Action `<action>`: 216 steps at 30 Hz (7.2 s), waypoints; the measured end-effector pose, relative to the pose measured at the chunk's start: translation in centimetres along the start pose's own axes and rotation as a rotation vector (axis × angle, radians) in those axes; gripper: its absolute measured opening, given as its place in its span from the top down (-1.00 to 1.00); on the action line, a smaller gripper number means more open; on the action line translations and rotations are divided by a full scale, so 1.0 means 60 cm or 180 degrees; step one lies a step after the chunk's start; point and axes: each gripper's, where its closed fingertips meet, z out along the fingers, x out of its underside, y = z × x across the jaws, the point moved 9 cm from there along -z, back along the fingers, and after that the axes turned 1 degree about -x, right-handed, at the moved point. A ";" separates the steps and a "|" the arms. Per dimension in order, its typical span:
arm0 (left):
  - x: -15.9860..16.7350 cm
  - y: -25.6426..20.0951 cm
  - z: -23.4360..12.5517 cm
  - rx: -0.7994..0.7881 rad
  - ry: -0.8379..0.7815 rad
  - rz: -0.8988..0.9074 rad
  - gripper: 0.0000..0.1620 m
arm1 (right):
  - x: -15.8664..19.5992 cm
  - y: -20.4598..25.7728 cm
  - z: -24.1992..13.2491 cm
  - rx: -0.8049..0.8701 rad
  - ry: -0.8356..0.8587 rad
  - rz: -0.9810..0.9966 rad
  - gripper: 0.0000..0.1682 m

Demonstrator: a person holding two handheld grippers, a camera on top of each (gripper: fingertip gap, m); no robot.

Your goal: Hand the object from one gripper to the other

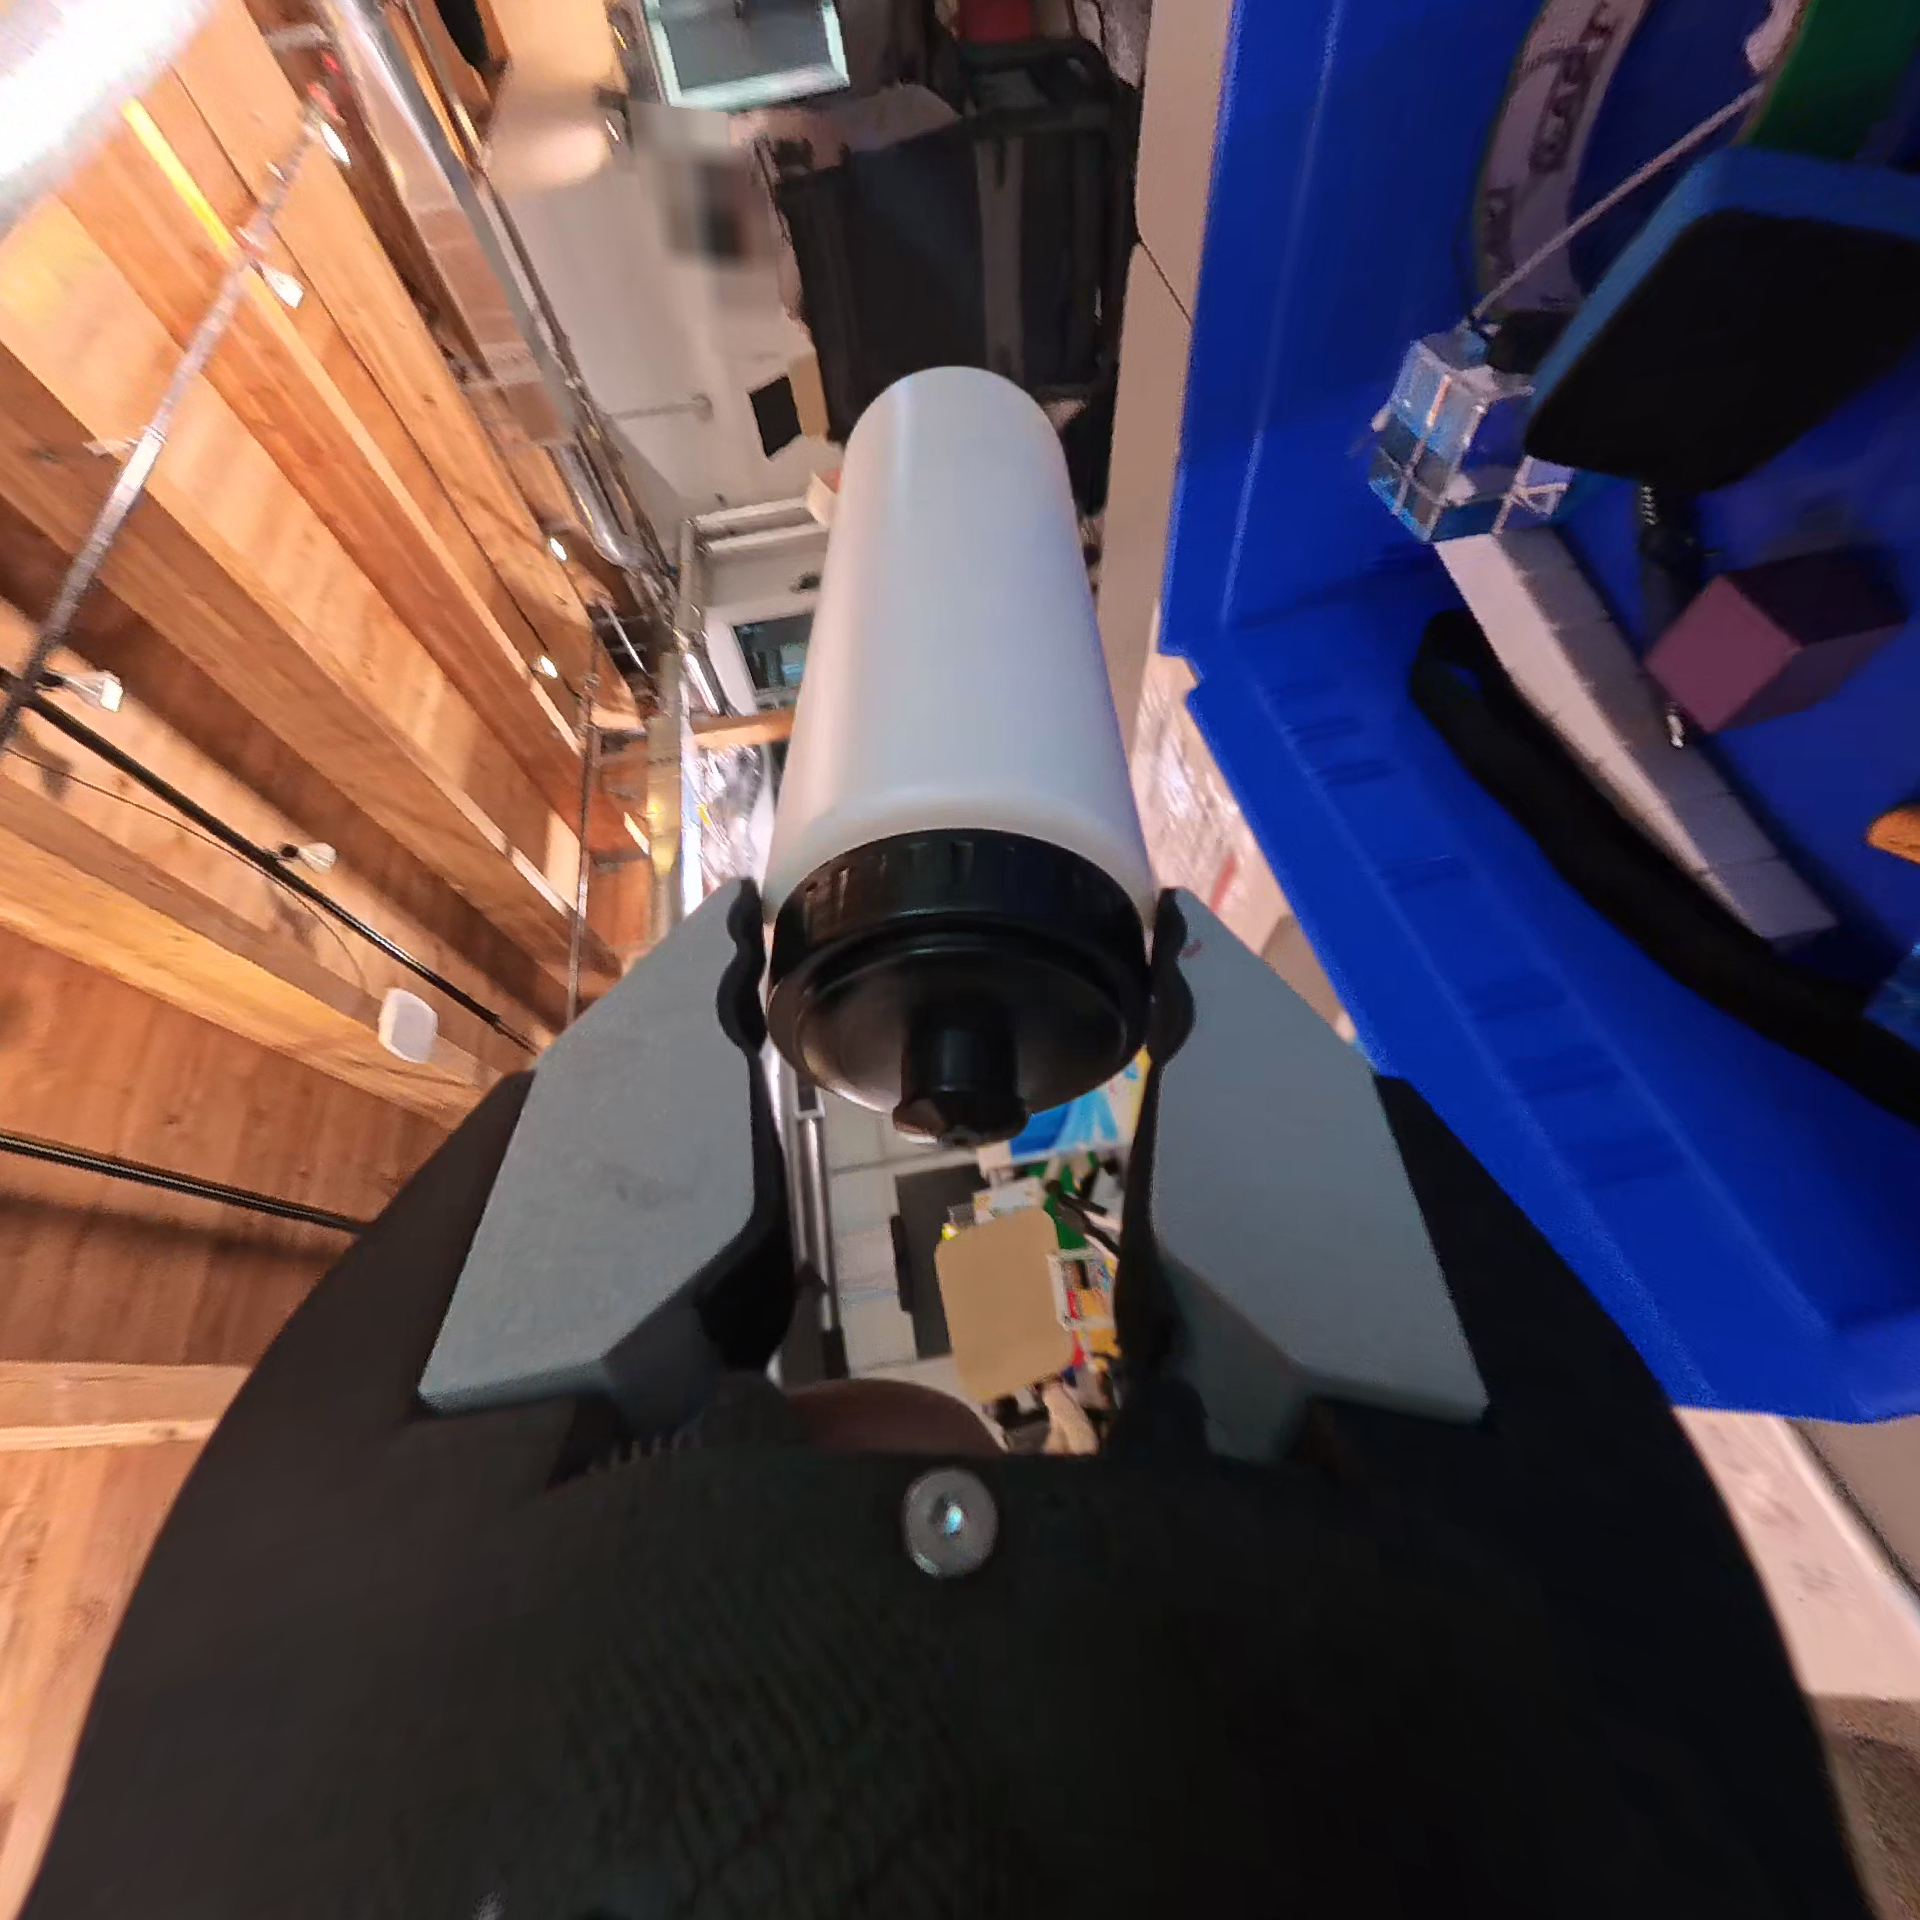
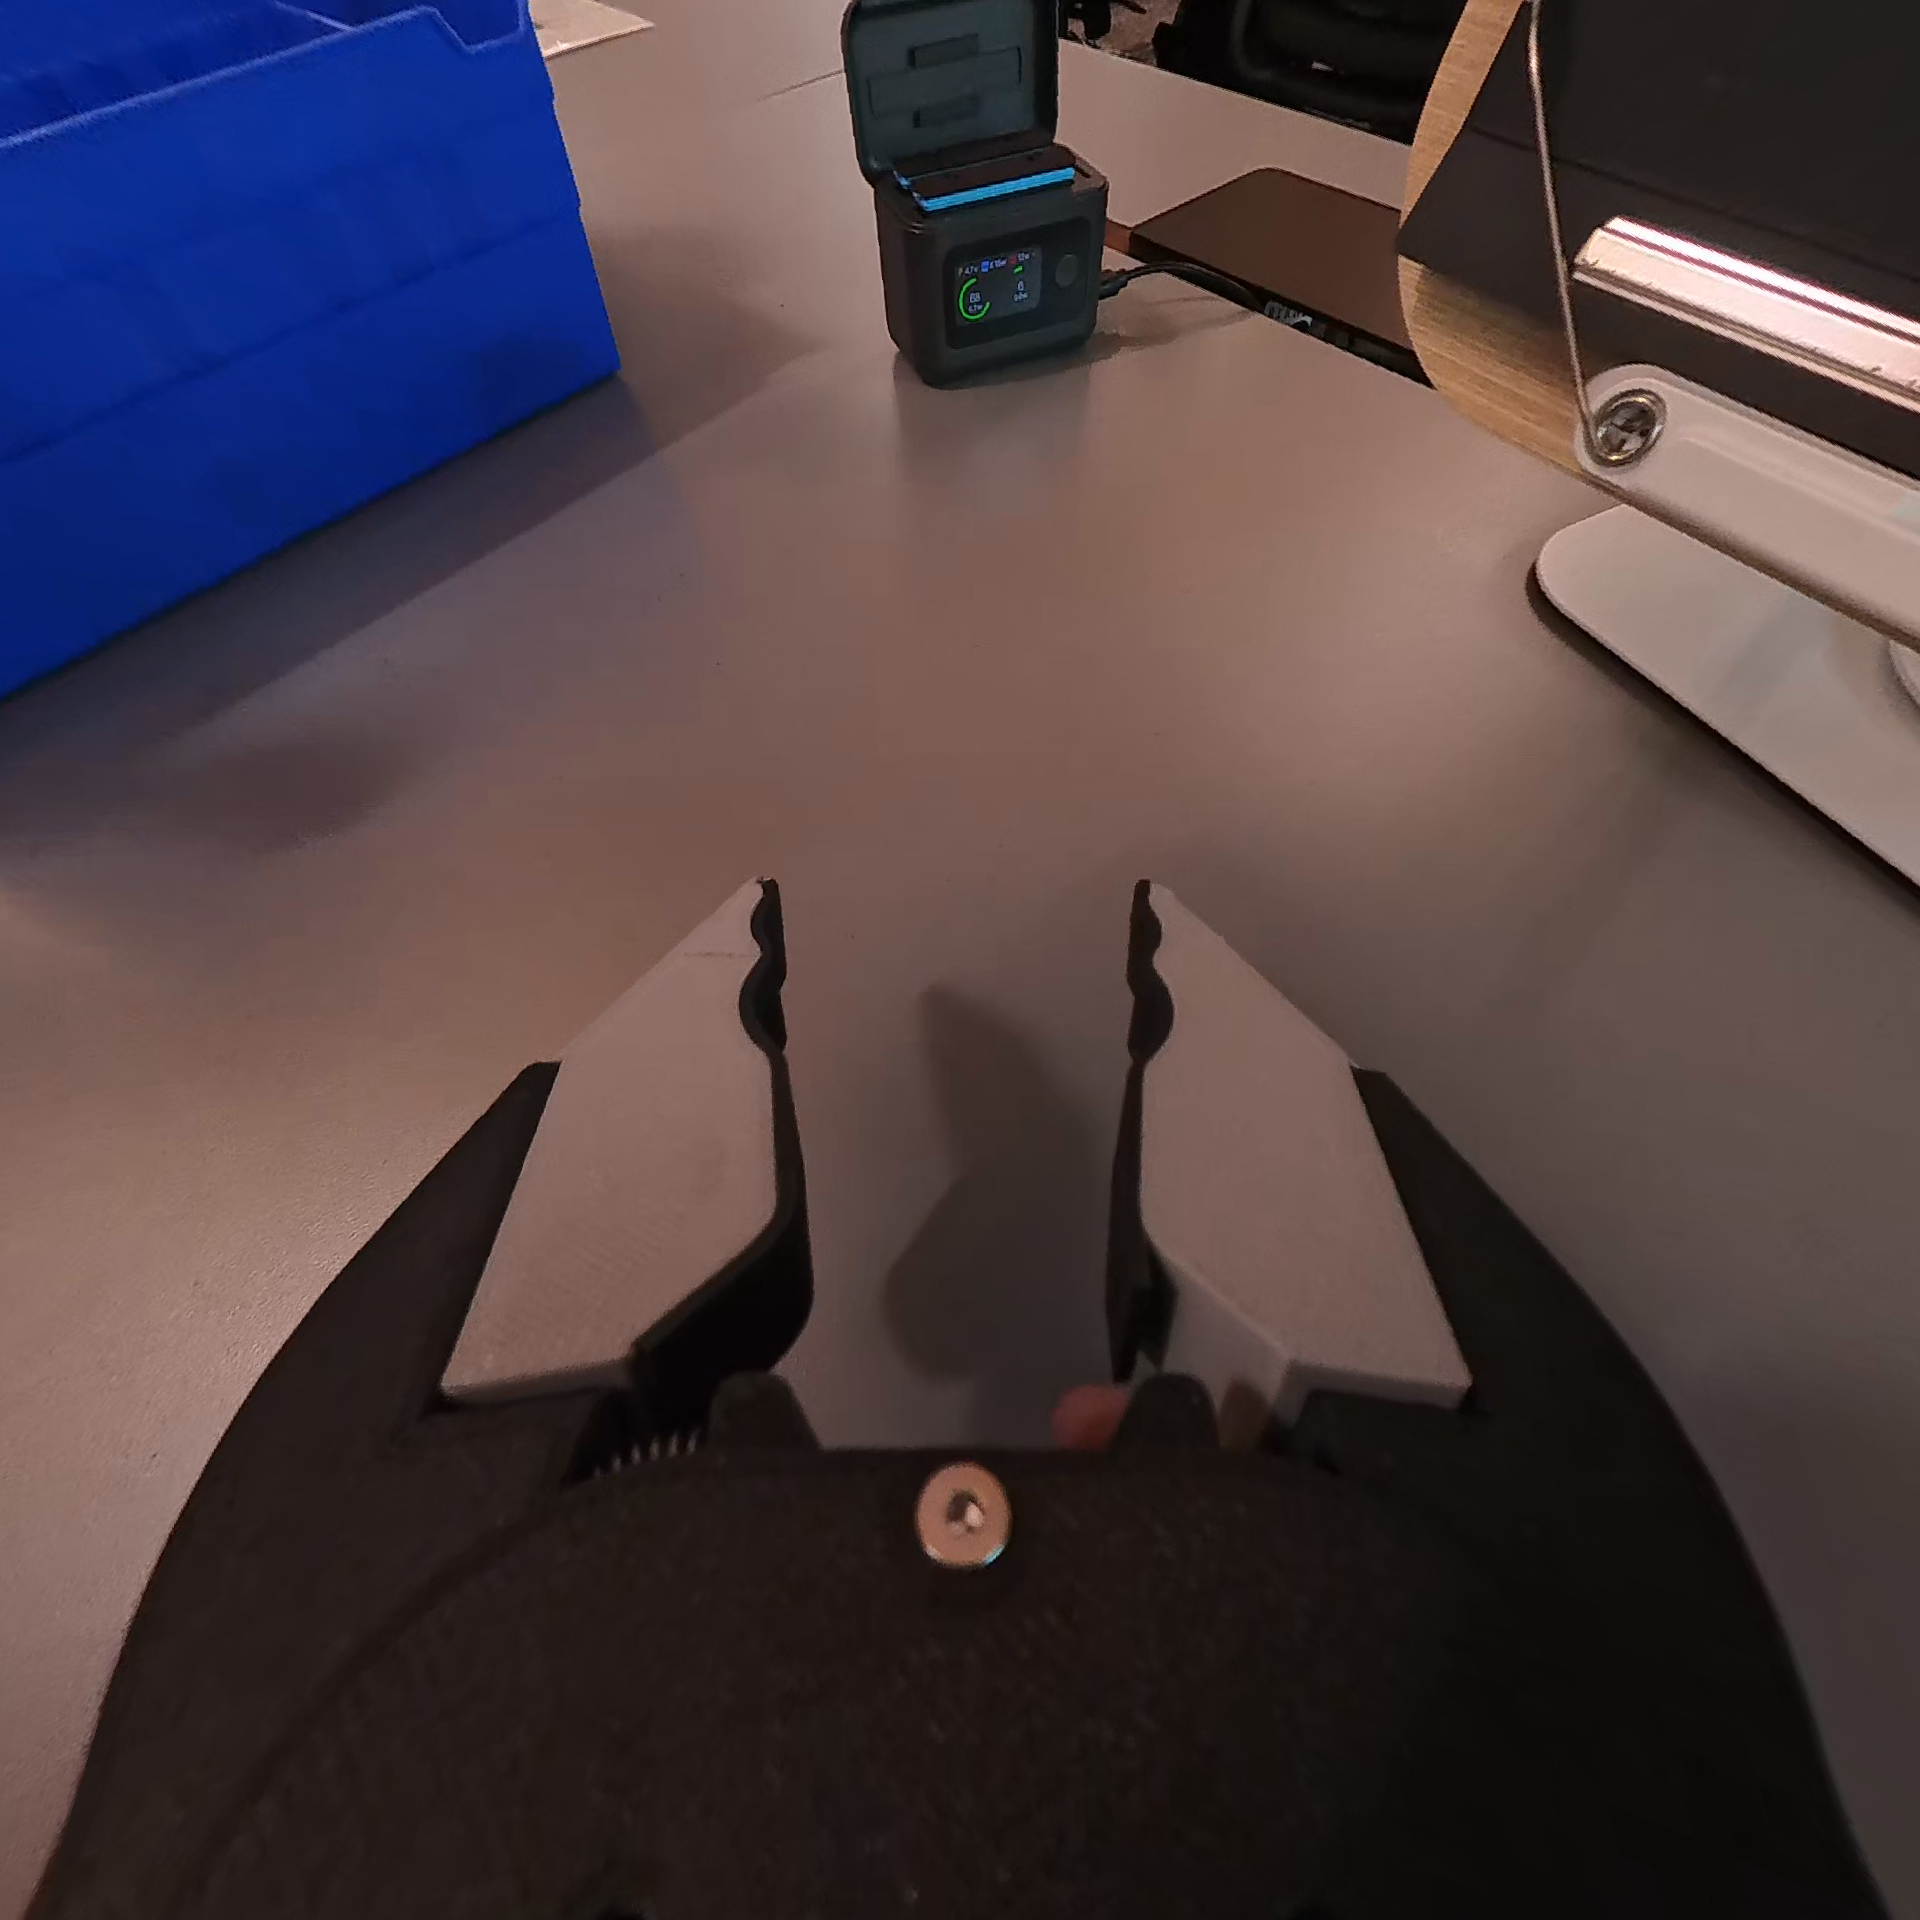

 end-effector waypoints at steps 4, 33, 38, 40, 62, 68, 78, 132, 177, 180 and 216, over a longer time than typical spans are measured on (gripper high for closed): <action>-0.024 0.029 -0.034 -0.0188 -0.0344 0.0185 0.09 | -0.001 0.001 -0.002 -0.0055 -0.0051 -0.0003 0.20; -0.329 0.060 -0.141 0.2920 -0.1965 0.0614 0.10 | -0.057 0.192 -0.095 -0.1292 -0.1298 -0.1340 -0.15; -0.369 0.087 -0.138 0.3514 -0.1943 0.0652 0.10 | -0.056 0.191 -0.086 -0.1221 -0.1240 -0.1304 -0.17; -0.386 0.094 -0.143 0.3749 -0.1982 0.0685 0.10 | -0.054 0.191 -0.080 -0.1183 -0.1185 -0.1299 -0.21; -0.509 0.113 -0.128 0.4457 -0.2860 -0.0667 0.11 | -0.034 0.124 -0.017 -0.0608 -0.0827 -0.0633 -0.51; -0.510 0.108 -0.118 0.4388 -0.2979 -0.0930 0.11 | -0.033 0.118 -0.017 -0.0677 -0.0864 -0.0574 -0.42; -0.487 0.093 -0.090 0.4289 -0.3335 -0.1675 0.07 | -0.035 0.113 -0.019 -0.0744 -0.0793 -0.0500 -0.14; -0.449 -0.125 -0.003 0.3373 -0.3480 -0.4600 0.18 | -0.048 -0.019 -0.089 -0.0390 -0.1296 0.0415 -0.14; -0.475 -0.133 -0.080 0.4104 -0.4092 -0.3505 -0.02 | -0.075 0.031 -0.131 -0.1112 -0.1861 0.0045 -0.13; -0.472 -0.130 -0.081 0.3890 -0.4115 -0.3469 0.06 | -0.075 0.031 -0.131 -0.1099 -0.1857 0.0041 -0.13; -0.486 -0.133 -0.118 0.4209 -0.4282 -0.2907 -0.10 | -0.058 0.095 -0.092 -0.2021 -0.1647 -0.0066 -0.13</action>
